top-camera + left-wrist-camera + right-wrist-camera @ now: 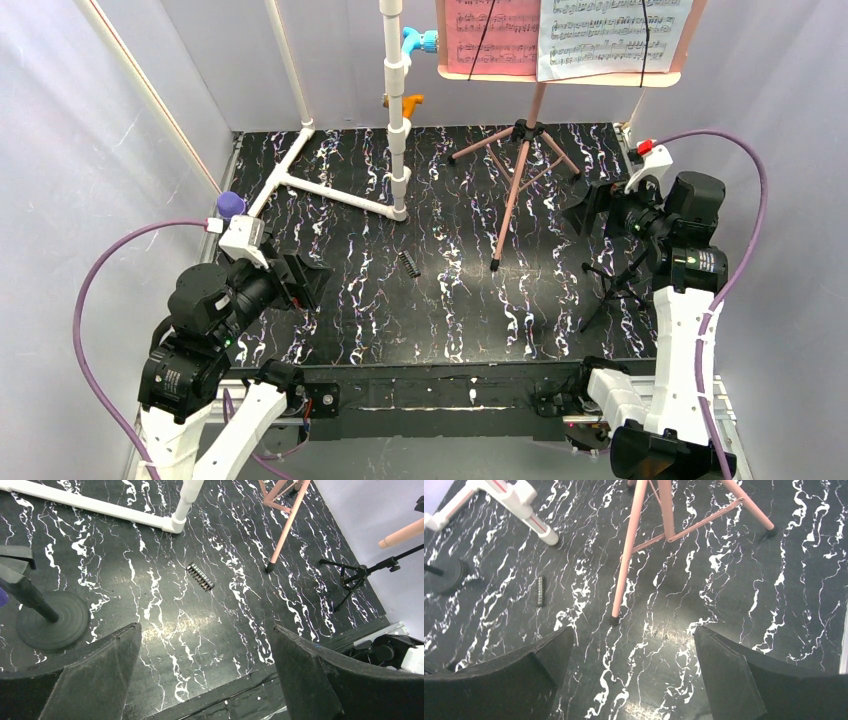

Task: Pack up the instrument practice props
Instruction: Pick up the microphone stand with the microphone from the center of the board.

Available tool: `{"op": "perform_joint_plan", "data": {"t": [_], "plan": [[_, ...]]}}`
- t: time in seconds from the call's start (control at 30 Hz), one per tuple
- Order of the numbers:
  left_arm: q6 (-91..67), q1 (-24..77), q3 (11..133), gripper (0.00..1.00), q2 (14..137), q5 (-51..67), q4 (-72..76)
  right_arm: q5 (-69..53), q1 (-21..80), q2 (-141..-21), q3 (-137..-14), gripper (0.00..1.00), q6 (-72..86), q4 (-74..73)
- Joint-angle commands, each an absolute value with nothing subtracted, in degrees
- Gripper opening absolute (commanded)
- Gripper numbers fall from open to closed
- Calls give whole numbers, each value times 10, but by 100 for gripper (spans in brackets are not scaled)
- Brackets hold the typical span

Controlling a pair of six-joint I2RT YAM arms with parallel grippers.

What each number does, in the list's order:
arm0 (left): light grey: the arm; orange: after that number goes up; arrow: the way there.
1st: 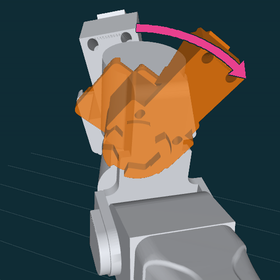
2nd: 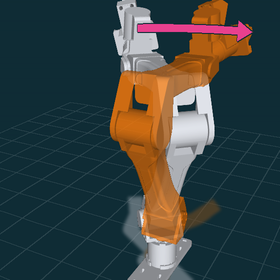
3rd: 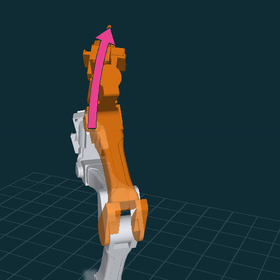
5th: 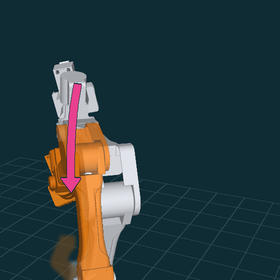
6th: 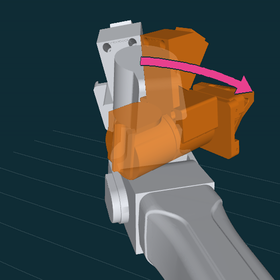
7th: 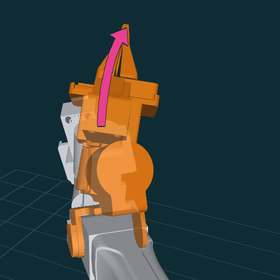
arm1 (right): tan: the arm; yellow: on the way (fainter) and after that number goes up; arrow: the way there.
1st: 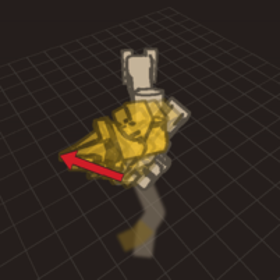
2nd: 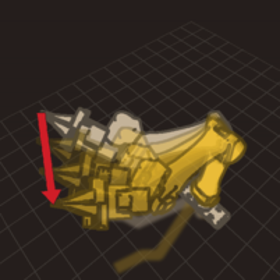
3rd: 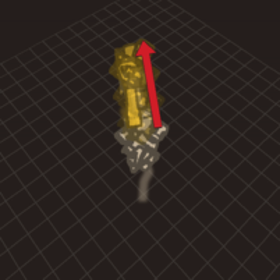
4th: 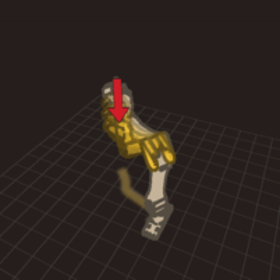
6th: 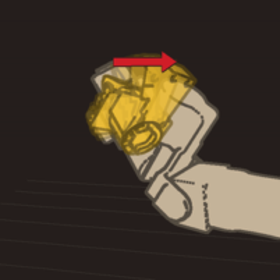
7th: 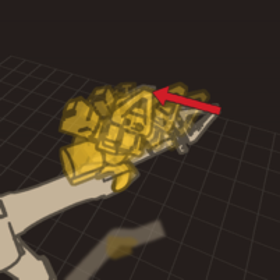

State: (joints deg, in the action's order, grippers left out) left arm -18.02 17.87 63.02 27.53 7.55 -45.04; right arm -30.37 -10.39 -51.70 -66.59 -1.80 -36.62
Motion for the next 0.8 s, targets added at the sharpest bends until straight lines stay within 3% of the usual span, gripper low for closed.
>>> {"op": "perform_joint_plan", "data": {"t": [0.0,0.23,0.77], "plan": [[-190,182,645,100,276,98,-476,-361,-112,-509,-658,100,-116,-378],[-199,182,644,100,272,83,-493,-525,-112,-518,-654,100,-288,-459],[-222,182,669,100,304,22,-526,-612,-112,-524,-549,100,-348,-398]]}}
